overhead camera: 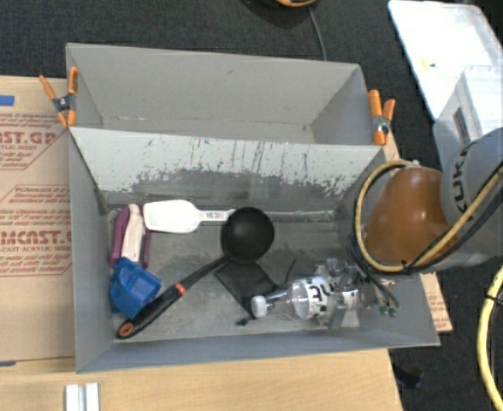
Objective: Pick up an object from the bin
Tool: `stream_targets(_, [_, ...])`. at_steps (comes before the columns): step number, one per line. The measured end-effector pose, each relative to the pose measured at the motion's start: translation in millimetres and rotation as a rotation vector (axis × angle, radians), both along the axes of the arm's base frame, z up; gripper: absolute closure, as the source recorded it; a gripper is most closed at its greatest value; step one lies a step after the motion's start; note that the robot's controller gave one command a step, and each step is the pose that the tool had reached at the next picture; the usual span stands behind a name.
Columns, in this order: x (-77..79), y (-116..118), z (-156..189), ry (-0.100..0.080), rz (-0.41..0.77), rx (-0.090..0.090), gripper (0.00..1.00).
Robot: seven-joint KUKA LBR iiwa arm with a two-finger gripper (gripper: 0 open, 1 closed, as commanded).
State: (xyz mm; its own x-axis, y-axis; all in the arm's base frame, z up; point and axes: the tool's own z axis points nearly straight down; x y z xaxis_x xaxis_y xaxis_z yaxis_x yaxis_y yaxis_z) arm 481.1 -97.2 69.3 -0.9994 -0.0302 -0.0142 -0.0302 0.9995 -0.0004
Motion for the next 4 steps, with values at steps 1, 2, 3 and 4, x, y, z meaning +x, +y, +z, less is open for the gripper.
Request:
stream_targets(1, [1.0, 0.4, 0.0, 0.000, -0.019, 0.001, 1.00])
stream_targets(2, [7.6, -1.4, 0.0, 0.001, -0.021, 0.001, 1.00])
stream_targets(3, [10.6, -2.7, 0.1, 0.001, -0.105, 0.003, 1.00])
stream_targets(4, [7.0, -0.3, 59.6, 0.007, -0.046, 0.003, 1.00])
